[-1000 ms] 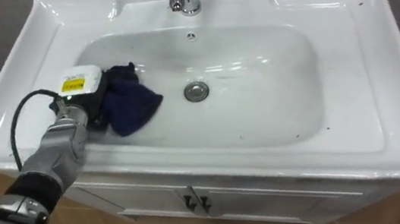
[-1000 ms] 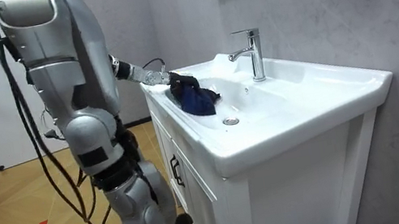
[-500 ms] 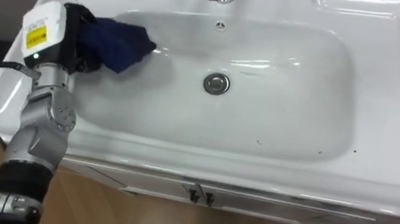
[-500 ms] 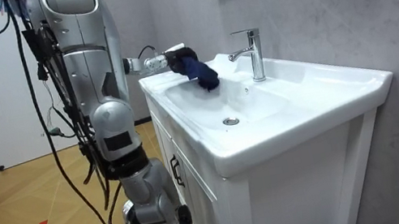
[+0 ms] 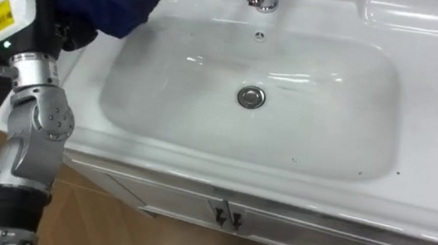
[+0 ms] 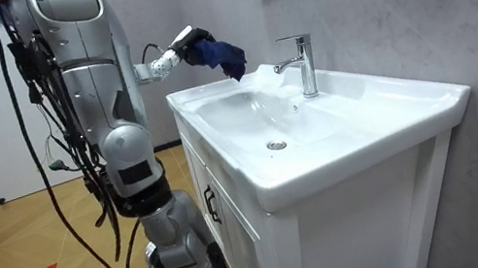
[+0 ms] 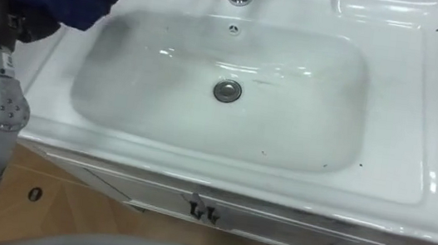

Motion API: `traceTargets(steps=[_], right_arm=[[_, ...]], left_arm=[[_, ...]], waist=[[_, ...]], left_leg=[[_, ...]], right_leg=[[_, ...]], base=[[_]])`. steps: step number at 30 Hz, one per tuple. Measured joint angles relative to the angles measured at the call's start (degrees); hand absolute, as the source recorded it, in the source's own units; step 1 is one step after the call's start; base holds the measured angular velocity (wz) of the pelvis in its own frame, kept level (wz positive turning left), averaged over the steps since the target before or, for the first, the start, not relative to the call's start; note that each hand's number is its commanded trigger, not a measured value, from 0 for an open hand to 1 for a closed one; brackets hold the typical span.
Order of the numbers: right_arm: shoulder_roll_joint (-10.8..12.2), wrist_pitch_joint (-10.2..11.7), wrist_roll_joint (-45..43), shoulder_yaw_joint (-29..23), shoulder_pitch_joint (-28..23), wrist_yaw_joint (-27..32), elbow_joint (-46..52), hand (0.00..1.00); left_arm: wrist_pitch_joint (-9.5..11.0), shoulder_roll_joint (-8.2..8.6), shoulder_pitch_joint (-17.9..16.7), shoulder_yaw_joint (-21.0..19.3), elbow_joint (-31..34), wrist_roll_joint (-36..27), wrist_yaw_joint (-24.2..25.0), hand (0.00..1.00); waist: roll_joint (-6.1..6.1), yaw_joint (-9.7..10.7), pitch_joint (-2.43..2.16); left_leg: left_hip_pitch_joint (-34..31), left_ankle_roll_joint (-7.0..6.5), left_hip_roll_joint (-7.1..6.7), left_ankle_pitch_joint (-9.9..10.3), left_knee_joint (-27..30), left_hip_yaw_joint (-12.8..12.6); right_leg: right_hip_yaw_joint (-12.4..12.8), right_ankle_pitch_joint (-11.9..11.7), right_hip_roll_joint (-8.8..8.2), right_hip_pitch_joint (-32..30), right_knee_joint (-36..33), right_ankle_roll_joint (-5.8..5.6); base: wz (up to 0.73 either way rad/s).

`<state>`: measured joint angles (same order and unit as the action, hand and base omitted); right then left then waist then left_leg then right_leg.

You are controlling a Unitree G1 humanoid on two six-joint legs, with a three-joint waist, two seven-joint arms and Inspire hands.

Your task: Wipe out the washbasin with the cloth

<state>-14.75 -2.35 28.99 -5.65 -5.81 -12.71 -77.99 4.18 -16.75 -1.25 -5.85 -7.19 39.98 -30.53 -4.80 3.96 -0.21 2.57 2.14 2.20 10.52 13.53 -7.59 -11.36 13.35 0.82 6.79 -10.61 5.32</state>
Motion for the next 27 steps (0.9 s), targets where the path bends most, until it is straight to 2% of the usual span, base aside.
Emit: traceTargets(steps=[6,14,20,27], right_arm=[[0.04,0.1,-0.38,0.03,-0.66,0.06,-0.14,0.0],[0.03,0.07,-2.12,-0.14,-1.08,1.46,-0.03,0.0],[0.01,0.07,-3.82,-0.25,-1.24,1.44,0.3,0.0],[0.05,0.08,-4.42,-0.67,-1.19,1.24,0.41,0.0]], left_arm=[[0.11,0.0,-0.44,-0.94,-0.01,-0.03,-0.18,1.0],[0.08,0.0,-0.46,-3.2,-1.37,-2.78,-0.54,1.0],[-0.02,0.0,-0.96,-3.2,-4.7,-2.74,-0.53,1.0],[-0.11,0.0,-1.21,-3.22,-8.26,-0.3,-0.53,1.0]], waist=[[0.02,-1.31,0.01],[-0.14,-1.29,0.15],[-0.34,-1.3,0.26],[0.03,-1.17,0.51]], left_leg=[[0.18,-0.01,0.01,0.0,0.1,0.02],[0.39,-0.01,-0.05,0.0,-0.12,0.07],[0.57,-0.01,-0.17,0.0,-0.31,0.27],[1.18,-0.01,-0.37,0.0,-0.92,0.27]], right_leg=[[0.1,-0.01,0.02,0.14,-0.1,-0.04],[0.25,0.0,0.03,0.32,0.13,-0.05],[0.24,0.0,0.04,0.85,0.83,-0.05],[0.31,0.02,-0.01,1.38,1.08,-0.09]], base=[[0.0],[0.0],[0.0],[0.0]])
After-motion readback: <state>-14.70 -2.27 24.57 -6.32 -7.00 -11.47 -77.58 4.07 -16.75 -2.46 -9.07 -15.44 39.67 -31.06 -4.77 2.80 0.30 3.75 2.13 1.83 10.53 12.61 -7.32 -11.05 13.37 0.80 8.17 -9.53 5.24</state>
